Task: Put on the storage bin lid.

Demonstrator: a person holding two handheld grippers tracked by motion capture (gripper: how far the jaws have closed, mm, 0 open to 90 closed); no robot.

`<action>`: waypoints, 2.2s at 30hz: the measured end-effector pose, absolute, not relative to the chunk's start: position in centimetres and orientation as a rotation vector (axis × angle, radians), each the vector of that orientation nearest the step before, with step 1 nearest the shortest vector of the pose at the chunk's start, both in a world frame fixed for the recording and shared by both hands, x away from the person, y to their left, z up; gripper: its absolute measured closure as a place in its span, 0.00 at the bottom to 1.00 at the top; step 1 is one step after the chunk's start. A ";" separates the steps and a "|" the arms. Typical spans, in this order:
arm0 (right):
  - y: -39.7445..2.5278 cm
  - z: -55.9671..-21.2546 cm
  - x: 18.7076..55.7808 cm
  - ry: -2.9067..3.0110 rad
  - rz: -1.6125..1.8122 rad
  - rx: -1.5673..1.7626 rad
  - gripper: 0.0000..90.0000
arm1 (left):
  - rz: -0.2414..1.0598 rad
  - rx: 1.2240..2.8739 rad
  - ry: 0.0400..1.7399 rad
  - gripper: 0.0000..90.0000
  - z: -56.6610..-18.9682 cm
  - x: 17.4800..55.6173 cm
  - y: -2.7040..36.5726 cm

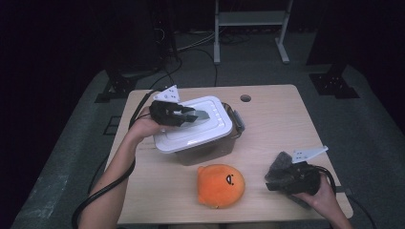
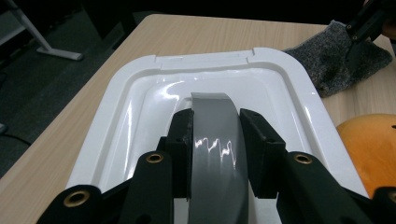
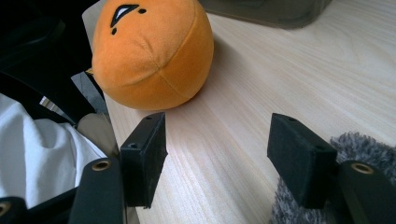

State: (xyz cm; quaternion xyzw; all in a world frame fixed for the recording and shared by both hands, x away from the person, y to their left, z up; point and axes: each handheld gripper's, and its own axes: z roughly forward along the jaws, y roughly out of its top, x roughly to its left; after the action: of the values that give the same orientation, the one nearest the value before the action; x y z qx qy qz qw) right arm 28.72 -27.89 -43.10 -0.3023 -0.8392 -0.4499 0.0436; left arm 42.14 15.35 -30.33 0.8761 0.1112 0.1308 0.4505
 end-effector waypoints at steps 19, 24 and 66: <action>-27.5 -43.2 28.7 -2.569 -1.362 -0.925 0.40 | 0.391 2.121 0.310 0.74 -29.5 37.7 21.8; -27.5 -43.1 28.7 -2.566 -1.361 -0.928 0.40 | 0.404 2.111 0.322 0.74 -29.7 36.3 23.6; -27.3 -43.2 28.8 -2.568 -1.354 -0.926 0.40 | 0.452 2.014 0.487 0.74 -35.1 28.6 34.2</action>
State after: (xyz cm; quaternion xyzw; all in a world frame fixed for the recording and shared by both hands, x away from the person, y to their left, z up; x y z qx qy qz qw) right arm 28.75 -27.32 -43.25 -0.3037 -0.8418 -0.4438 0.0472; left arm 28.57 34.23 -35.11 0.8286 0.2004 0.1861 0.4885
